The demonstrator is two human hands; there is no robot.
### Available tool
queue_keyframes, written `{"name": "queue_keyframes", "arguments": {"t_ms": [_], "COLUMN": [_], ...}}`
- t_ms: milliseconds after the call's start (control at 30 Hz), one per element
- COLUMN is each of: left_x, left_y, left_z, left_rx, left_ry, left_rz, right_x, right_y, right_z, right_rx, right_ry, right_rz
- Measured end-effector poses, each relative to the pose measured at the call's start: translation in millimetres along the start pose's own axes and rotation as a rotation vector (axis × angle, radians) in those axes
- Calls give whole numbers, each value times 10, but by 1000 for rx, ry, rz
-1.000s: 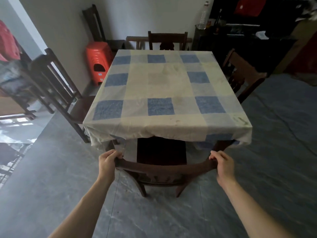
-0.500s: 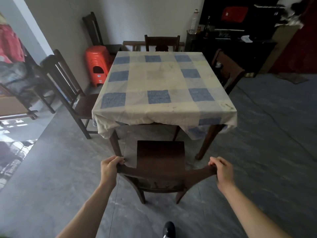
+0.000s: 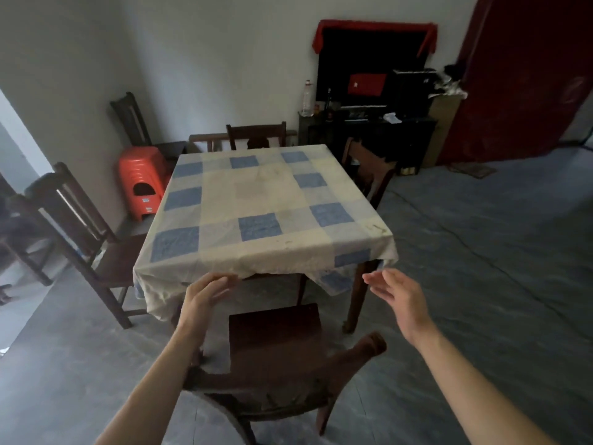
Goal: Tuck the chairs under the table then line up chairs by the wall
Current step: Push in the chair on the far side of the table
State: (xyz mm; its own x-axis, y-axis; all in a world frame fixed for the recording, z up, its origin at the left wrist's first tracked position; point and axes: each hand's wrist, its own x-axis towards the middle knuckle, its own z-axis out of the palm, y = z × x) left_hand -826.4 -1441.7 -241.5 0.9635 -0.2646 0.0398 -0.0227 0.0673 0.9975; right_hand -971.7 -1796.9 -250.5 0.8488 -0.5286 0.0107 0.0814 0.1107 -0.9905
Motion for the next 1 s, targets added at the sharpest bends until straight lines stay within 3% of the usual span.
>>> {"name": "queue_keyframes", "arguments": {"t_ms": [167, 433, 667, 1000], "left_x": [500, 1012, 1445, 2440], "left_y": [857, 1775, 1688, 1302], "left_z": [1297, 3591, 5577, 7480], "left_rx": [-245, -367, -414, -432], "left_ry": [-241, -598, -743, -785], "left_rz": [112, 280, 235, 123], "right_x": [272, 572, 1140, 2537], "right_y": [-1152, -2362, -2636, -2623], "right_z": [-346, -1700, -3290, -4742], "right_rx": [226, 213, 148, 98], "right_ry": [19, 140, 288, 353], "right_rz": [-238, -520, -545, -449]}}
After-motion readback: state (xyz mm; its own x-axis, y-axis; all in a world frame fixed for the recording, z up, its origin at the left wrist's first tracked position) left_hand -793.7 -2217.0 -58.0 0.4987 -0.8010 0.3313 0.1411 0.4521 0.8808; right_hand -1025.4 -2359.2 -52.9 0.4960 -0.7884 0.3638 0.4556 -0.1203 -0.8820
